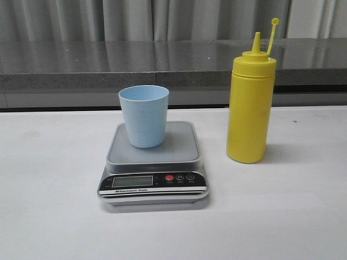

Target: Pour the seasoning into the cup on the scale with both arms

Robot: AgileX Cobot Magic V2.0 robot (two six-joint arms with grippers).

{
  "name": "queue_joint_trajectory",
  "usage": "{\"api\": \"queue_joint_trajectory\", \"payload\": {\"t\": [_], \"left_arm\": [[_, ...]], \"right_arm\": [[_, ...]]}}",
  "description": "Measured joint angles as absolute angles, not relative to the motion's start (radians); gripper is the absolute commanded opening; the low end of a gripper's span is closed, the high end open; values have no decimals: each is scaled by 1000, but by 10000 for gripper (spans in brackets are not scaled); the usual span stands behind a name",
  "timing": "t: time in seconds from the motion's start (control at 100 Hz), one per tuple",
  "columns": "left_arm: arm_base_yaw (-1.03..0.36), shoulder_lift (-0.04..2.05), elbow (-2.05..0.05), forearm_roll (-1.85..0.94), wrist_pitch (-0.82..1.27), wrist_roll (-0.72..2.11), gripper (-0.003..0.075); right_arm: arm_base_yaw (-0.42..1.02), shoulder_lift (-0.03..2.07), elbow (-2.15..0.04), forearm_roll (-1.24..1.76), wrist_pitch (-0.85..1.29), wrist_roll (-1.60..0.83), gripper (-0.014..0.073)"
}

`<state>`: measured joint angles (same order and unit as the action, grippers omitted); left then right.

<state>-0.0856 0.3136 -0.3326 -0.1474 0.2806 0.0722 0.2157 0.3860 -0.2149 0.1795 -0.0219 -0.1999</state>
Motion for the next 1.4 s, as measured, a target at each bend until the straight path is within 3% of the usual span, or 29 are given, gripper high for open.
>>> {"api": "queue_joint_trajectory", "payload": {"t": [0.79, 1.22, 1.4], "left_arm": [[-86, 314, -333, -147, 282, 72, -20], [-86, 314, -333, -147, 282, 72, -20], [-86, 314, -333, -147, 282, 72, -20]], "right_arm": [[207, 336, -205, 110, 9, -196, -66], [9, 25, -53, 90, 93, -68, -66], [-28, -10, -28, 54, 129, -33, -66]]}}
